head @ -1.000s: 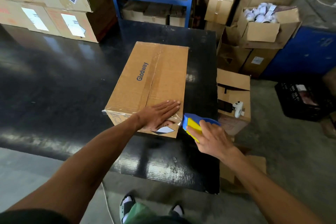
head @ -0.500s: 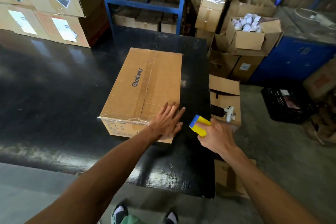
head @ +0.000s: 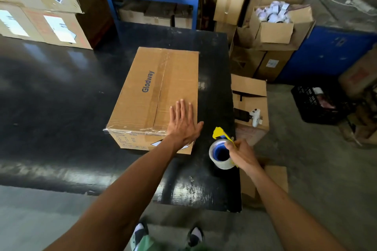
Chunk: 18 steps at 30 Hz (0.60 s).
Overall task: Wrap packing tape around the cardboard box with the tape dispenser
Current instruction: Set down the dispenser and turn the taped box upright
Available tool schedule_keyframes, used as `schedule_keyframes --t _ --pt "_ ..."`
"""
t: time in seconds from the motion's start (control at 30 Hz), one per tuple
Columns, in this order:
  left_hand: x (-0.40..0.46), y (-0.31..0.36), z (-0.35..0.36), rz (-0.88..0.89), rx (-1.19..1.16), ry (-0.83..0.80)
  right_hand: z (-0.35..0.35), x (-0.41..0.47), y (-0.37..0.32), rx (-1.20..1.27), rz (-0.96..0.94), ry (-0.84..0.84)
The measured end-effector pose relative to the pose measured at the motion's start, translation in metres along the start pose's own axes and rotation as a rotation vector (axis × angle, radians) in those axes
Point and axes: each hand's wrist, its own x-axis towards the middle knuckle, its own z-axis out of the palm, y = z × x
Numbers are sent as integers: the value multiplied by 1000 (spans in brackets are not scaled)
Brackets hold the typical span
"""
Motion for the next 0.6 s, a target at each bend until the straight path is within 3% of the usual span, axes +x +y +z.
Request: schedule_keyframes --t 0.07,0.23,0.6 --pt "2 15 24 -14 12 -146 23 23 45 -59 94 -41" --pt "4 8 20 -3 41 -83 45 28 52 -125 119 45" --pt "0 7 15 -48 14 -2 44 29 47 -226 72 -3"
